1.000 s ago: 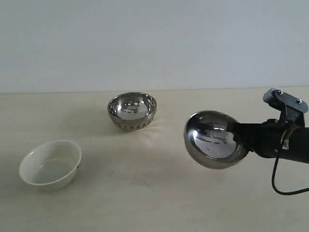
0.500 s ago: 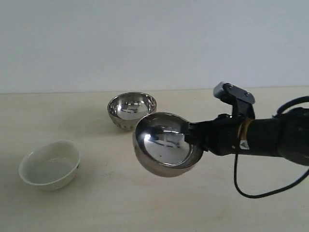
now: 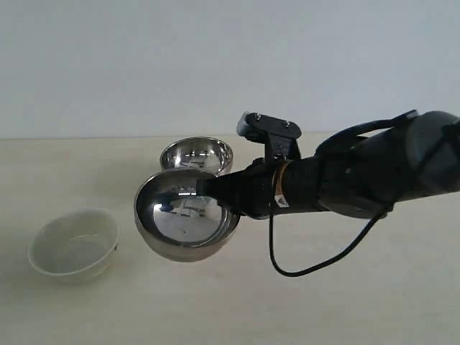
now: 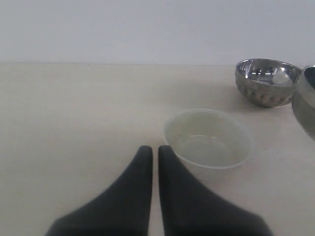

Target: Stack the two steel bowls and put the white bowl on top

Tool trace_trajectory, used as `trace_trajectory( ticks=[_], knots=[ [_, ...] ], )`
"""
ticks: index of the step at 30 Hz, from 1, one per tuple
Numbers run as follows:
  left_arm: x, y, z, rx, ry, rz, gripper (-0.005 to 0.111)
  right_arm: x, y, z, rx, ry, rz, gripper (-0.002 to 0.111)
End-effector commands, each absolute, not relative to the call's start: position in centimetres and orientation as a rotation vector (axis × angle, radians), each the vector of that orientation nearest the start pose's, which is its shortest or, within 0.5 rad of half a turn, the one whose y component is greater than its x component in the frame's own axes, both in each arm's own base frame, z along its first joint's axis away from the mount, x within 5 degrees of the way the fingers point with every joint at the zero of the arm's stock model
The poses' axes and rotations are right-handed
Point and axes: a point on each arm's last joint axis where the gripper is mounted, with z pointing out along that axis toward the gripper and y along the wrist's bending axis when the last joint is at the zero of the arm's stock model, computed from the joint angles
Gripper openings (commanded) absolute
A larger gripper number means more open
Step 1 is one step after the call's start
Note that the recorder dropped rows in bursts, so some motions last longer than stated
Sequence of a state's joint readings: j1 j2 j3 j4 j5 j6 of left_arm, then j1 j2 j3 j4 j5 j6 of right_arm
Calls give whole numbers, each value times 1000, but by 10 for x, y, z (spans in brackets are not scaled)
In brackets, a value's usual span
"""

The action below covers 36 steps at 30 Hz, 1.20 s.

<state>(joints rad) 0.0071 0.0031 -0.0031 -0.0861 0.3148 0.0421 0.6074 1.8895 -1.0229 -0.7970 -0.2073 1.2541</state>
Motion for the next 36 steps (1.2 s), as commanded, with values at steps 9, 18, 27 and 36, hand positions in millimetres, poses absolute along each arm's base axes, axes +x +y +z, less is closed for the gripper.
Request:
trace_trajectory(
  ticks=[9,18,27,36],
  knots=[
    [54,-2,186,-23,1790,-54,4,325,246,119,-238,2399,682,0],
    [54,-2,186,-23,1790,-54,4,328,246,121,-278,2390,639,0],
    [54,-2,186,-23,1790,-54,4,328,257,130,-337,2297,791,33],
    [54,-2,186,-23,1790,-54,4,334,254,147,-311,2257,797,48]
  ],
)
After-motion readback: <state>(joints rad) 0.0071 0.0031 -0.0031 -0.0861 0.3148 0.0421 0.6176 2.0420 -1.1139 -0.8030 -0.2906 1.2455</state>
